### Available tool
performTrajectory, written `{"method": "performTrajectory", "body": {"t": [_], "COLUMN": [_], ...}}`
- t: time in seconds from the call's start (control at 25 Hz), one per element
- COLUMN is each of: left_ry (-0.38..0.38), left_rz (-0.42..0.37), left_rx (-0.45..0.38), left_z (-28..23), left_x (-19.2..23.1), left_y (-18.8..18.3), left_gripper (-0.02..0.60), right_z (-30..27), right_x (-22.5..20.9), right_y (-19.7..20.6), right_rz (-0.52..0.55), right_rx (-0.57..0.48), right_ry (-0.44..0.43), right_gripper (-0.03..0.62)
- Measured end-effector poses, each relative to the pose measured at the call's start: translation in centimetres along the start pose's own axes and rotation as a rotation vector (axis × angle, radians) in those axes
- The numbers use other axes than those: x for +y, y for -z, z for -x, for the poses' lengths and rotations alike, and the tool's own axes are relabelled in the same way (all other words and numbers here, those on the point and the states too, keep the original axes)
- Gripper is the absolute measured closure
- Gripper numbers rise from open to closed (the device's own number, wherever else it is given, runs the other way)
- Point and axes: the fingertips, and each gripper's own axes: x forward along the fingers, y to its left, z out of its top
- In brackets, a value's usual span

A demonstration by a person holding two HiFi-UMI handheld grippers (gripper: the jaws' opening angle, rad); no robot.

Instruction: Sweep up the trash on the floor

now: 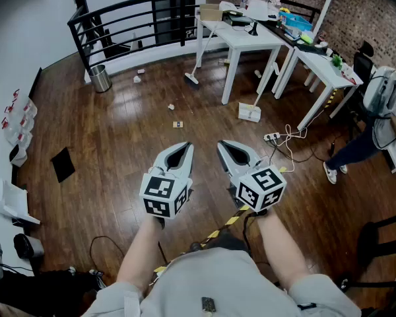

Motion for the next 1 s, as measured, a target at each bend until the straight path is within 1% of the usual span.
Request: {"method": "performTrajectory", "body": {"t": [0.24, 0.48, 0.64, 0.76, 0.88, 1.0], "left_ry": [-0.009, -0.042, -0.049, -0.070, -0.090, -0.103], "left_rz": [-0.013, -0.046, -0.051, -0.054, -0.078, -0.075], "left_rx": [0.006, 0.026, 0.032, 0.040, 0.032, 0.044], "left_z": [-4.0, -10.5, -16.2, -19.8, -22.3, -25.0], "left_x": [2.4, 6.0, 8.6, 9.9, 10.8, 12.5], "left_y": [-0.1, -0.6, -1.9, -3.0, -4.1, -4.3], "left_gripper": [0.574, 0.575, 0.575, 0.575, 0.575, 0.575], "right_z": [-3.3, -8.7, -12.9, -15.4, -17.6, -19.9], "right_x": [-3.5, -8.9, -13.5, -16.9, -19.2, -21.2], "right_y": [-0.1, -0.3, -2.0, -3.3, -4.4, -4.6], "right_rz": [0.001, -0.005, 0.008, -0.001, -0.003, -0.014], "right_rx": [-0.002, -0.007, -0.019, -0.021, -0.029, -0.025], "right_ry": [-0.006, -0.041, -0.058, -0.078, -0.101, -0.115], "right_gripper": [0.594, 0.594, 0.594, 0.594, 0.594, 0.594]}}
